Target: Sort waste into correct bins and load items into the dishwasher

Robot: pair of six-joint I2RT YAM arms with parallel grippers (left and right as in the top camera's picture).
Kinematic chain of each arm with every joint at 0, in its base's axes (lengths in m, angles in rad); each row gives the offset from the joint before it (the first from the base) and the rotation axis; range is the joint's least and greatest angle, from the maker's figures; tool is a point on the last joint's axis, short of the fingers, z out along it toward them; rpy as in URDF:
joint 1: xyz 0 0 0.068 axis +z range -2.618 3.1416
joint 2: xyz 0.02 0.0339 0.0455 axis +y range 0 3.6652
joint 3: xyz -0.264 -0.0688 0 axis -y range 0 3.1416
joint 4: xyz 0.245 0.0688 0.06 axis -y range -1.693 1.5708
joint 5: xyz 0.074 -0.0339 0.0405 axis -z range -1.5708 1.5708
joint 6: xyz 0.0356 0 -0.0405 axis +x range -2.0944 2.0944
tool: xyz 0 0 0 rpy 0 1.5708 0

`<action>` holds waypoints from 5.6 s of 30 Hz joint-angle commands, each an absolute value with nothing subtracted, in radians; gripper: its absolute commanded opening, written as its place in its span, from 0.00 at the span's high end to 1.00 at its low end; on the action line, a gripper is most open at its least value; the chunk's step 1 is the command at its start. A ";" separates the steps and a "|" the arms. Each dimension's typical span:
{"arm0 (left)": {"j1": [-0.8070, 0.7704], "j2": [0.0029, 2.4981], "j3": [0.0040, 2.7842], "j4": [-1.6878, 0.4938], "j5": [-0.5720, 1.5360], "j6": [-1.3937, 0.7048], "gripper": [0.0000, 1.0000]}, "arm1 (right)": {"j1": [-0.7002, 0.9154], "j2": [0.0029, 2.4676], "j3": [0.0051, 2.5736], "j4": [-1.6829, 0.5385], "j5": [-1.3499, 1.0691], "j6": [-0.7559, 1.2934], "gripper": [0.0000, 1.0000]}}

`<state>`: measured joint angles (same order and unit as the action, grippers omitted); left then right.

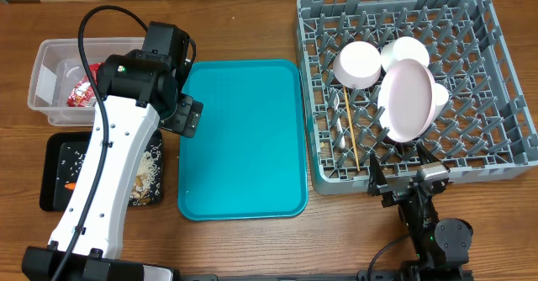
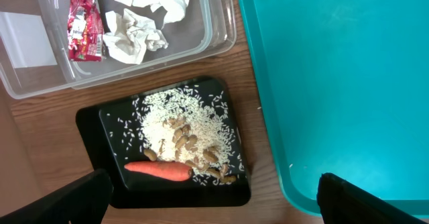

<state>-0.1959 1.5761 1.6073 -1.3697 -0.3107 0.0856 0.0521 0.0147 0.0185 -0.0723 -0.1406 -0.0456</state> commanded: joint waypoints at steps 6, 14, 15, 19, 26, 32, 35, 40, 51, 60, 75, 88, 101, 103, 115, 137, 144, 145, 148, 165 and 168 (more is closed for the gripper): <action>-0.197 1.509 1.620 -1.372 -0.314 0.101 0.00 | 0.047 0.003 0.008 -0.070 -0.132 -0.049 0.00; -0.197 1.294 1.620 -1.372 -0.314 0.101 0.00 | 0.047 0.003 0.008 -0.070 -0.132 -0.049 0.00; -0.197 1.259 1.620 -1.372 -0.314 0.101 0.00 | 0.047 0.003 0.008 -0.070 -0.132 -0.049 0.00; -0.197 1.118 1.617 -1.372 -0.314 0.101 0.00 | 0.047 0.003 0.008 -0.070 -0.132 -0.049 0.00; -0.197 0.889 1.567 -1.376 -0.314 0.101 0.00 | 0.047 0.003 0.008 -0.070 -0.132 -0.049 0.00; -0.197 0.716 1.469 -1.377 -0.314 0.101 0.00 | 0.047 0.003 0.008 -0.070 -0.132 -0.049 0.00; -0.197 0.636 1.394 -1.376 -0.297 0.097 0.00 | 0.047 0.003 0.008 -0.070 -0.132 -0.049 0.00; -0.197 0.506 1.218 -1.294 -0.206 0.097 0.00 | 0.047 0.003 0.008 -0.070 -0.132 -0.049 0.00; -0.195 0.288 0.684 -0.713 0.009 0.097 0.00 | 0.047 0.003 0.008 -0.070 -0.132 -0.049 0.00; -0.168 0.202 0.306 -0.222 0.161 0.085 0.00 | 0.047 0.003 0.008 -0.070 -0.132 -0.049 0.00; -0.130 0.036 0.061 -0.054 0.149 -0.004 0.00 | 0.047 0.003 0.008 -0.070 -0.132 -0.049 0.00; -0.119 0.003 0.005 -0.073 -0.060 -0.131 0.00 | 0.047 0.003 0.008 -0.070 -0.132 -0.049 0.00; -0.043 0.003 0.005 -0.073 -0.051 -0.177 0.00 | 0.047 0.003 0.008 -0.070 -0.132 -0.049 0.00; -0.048 0.003 0.005 -0.073 -0.051 -0.189 0.00 | 0.047 0.003 0.008 -0.070 -0.132 -0.049 0.00; -0.105 0.003 0.005 -0.072 -0.051 -0.233 0.00 | 0.047 0.003 0.008 -0.070 -0.132 -0.049 0.00; -0.130 0.004 0.005 -0.073 -0.052 -0.233 0.00 | 0.047 0.003 0.008 -0.070 -0.132 -0.049 0.00; -0.130 0.004 0.005 -0.072 -0.052 -0.233 0.00 | 0.047 0.003 0.008 -0.070 -0.132 -0.049 0.00; -0.130 0.004 0.005 -0.073 -0.052 -0.232 0.00 | 0.047 0.003 0.008 -0.070 -0.132 -0.049 0.00; -0.130 0.004 0.005 -0.073 -0.052 -0.233 0.00 | 0.047 0.003 0.008 -0.070 -0.132 -0.049 0.00; -0.130 0.004 0.005 -0.073 -0.052 -0.233 0.00 | 0.047 0.003 0.008 -0.070 -0.132 -0.049 0.00; -0.130 0.004 0.005 -0.073 -0.052 -0.233 0.00 | 0.047 0.003 0.008 -0.070 -0.132 -0.049 0.00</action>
<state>-0.1249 0.0158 0.0116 -0.0776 -0.0422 -0.2115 0.0521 0.0147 0.0185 -0.0727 -0.1406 -0.0456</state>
